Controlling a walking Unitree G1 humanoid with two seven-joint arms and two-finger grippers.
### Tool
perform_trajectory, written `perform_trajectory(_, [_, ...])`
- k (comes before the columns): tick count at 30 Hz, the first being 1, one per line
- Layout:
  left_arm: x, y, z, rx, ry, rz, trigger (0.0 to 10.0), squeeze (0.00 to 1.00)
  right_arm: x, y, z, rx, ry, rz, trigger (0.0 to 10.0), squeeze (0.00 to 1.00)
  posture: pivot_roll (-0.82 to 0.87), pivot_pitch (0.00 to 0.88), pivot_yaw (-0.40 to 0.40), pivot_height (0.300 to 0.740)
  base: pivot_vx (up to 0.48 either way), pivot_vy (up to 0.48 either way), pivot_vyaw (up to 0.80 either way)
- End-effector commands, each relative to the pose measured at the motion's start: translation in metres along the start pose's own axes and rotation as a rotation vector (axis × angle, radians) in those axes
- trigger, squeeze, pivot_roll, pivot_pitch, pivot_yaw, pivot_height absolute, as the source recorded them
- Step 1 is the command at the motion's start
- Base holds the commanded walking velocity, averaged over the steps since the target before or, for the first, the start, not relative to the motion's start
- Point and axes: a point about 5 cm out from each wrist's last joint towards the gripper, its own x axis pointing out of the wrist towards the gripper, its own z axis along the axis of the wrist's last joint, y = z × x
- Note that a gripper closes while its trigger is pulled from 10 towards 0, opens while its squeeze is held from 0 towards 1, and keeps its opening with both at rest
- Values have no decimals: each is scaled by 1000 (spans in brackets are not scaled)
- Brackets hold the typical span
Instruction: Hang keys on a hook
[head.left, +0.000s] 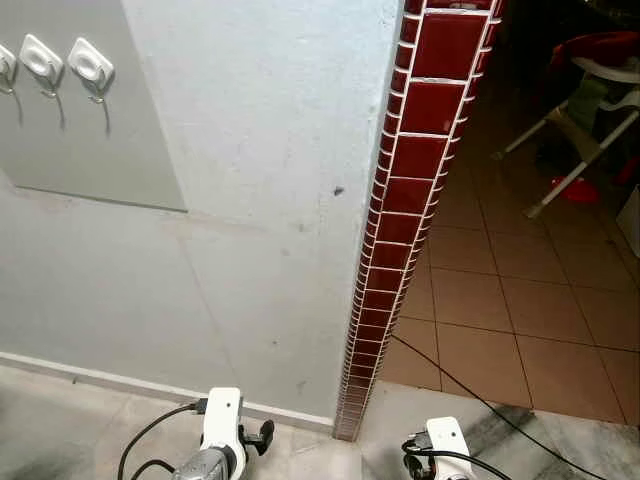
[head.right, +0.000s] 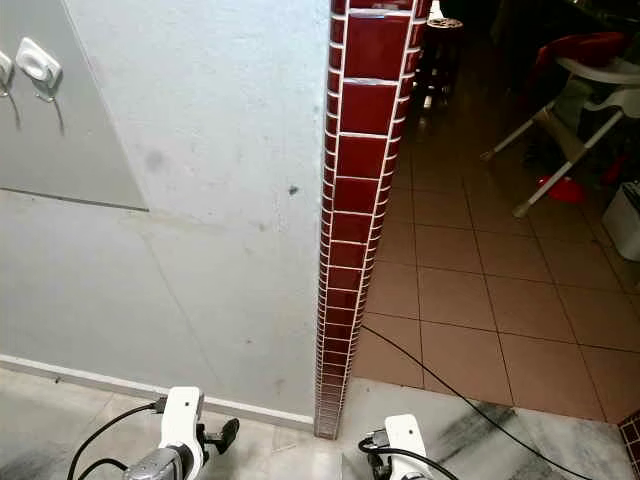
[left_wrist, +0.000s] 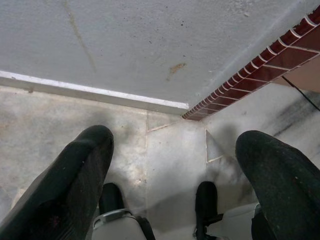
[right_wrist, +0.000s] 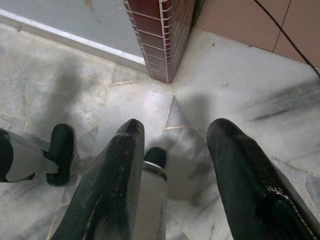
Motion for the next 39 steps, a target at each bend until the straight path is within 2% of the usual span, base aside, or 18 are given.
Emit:
perform_trajectory(1, [-1,2,0,-9,-5,6,10000,0,0,0,2,-12,-14,2,10000,0,-12,0,-25,715,0,0,0])
perform_trajectory(18, [-1,4,-2,-30,3,16,10000,0,-1,-4,0,-10,-5,-8,10000,0,-14,0,-24,715,0,0,0])
perform_trajectory(39, [-2,7,-1,-43,3,27,10000,0,-1,-1,0,0,-3,2,10000,0,-9,0,-26,715,0,421,0])
